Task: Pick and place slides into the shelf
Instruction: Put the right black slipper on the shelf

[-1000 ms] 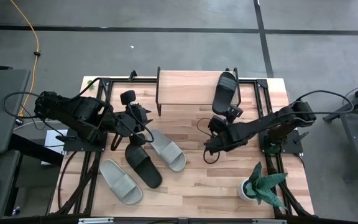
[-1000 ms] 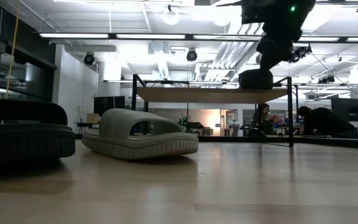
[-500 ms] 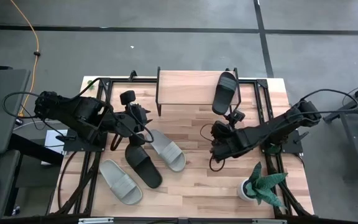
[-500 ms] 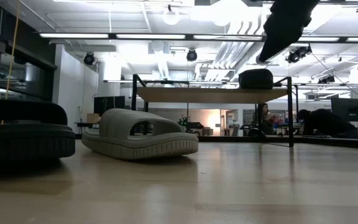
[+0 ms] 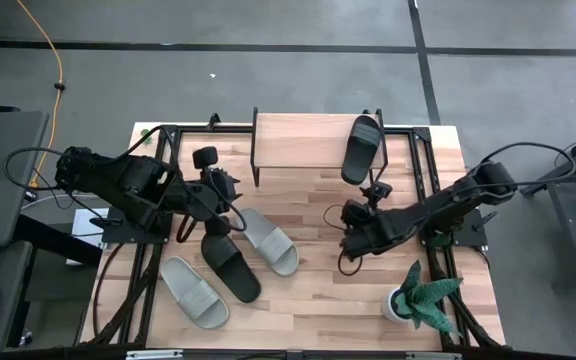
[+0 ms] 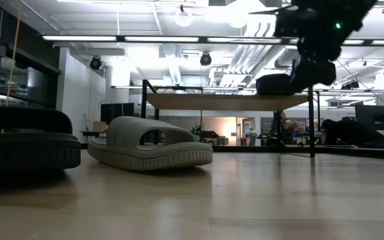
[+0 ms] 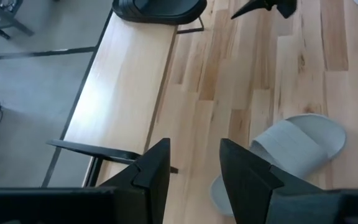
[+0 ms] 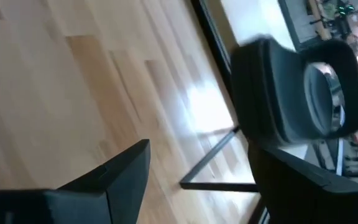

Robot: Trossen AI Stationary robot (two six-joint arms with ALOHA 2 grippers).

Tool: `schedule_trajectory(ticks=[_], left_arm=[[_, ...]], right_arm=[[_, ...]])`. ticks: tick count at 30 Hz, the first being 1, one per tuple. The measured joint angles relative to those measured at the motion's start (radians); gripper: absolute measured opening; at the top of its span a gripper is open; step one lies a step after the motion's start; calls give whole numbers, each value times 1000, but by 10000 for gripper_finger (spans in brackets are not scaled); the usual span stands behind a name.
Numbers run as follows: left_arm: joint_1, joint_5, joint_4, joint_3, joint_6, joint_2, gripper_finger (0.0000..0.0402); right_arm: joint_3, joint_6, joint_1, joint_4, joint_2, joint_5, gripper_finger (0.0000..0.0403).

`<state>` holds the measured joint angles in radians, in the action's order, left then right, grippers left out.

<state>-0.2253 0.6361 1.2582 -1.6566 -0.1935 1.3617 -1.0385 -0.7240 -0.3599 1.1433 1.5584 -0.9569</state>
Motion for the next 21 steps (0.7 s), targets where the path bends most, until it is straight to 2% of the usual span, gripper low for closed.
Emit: schedule_trajectory(ticks=[5, 11, 17, 21], left_arm=[[2, 4, -21, 0, 45, -19, 127], [3, 11, -36, 0, 59, -76, 127], [2, 11, -60, -1, 70, -123, 126], [2, 6, -59, -1, 70, -137, 127]], right_arm=[[61, -31, -19, -50, -64, -41, 262], [66, 84, -36, -145, -130, -82, 262], [65, 236, 14, -241, -122, -66, 262], [64, 277, 36, -243, -122, -109, 262]])
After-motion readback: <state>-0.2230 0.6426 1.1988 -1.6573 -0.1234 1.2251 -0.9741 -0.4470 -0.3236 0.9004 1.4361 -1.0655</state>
